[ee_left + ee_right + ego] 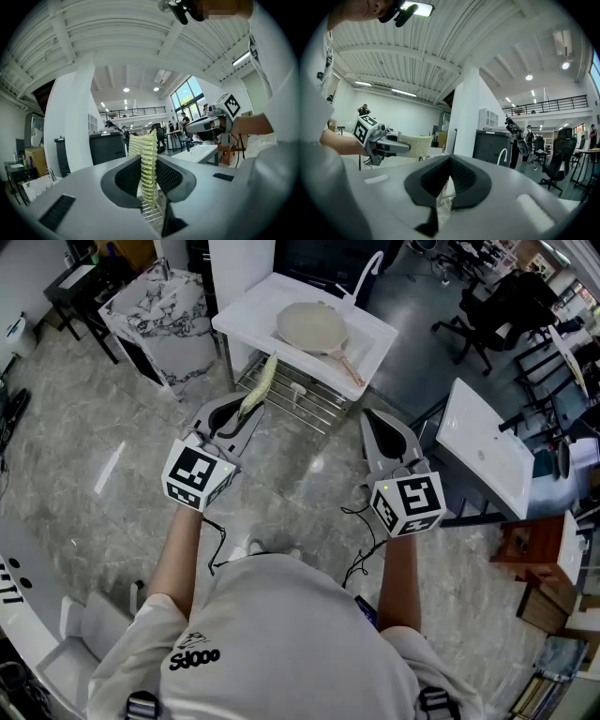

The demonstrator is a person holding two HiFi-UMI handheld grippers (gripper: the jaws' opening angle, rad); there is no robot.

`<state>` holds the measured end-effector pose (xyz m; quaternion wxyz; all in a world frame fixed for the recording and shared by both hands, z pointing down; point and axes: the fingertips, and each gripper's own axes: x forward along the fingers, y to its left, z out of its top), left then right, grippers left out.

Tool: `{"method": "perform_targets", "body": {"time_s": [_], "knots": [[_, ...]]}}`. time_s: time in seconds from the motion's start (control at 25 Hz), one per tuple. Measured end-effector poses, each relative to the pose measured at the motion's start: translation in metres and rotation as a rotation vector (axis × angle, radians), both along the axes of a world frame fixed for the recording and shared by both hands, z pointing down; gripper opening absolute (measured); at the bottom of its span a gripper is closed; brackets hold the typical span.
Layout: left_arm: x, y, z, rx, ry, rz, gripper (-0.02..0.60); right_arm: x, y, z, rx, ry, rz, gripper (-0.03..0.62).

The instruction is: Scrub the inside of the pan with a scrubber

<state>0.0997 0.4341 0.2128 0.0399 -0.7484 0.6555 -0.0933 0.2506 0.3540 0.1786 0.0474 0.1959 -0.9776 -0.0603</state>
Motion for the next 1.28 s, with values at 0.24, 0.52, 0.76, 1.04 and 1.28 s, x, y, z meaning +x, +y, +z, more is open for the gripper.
{"method": "perform_targets", "body": {"time_s": [0.24,0.52,0.76,1.04,1.28], "knots": [[-0.003,0.000,0.004,-0.003,-0.004,-0.011,0.072,0.000,-0.003,0.000,-0.015,-0.029,-0.003,0.006],[-0.005,0.003,-0.008,0.028,0.040,0.007,0.072,0.000,-0.005,-0.005,-0.019,-0.034,0.008,0.008],[-0.005,0.010,-0.007,0.042,-0.004,0.030,0.072,-0.006,0.004,-0.001,-0.028,-0.024,0.012,0.008],[-0.005,0.026,0.000,0.007,-0.012,0.114,0.071,-0.014,0.020,0.003,-0.027,-0.013,0.037,0.008],[-0.005,0.034,0.011,0.011,0.137,0.223,0.069,-0.021,0.035,0.011,-0.055,-0.021,0.061,0.008]]}}
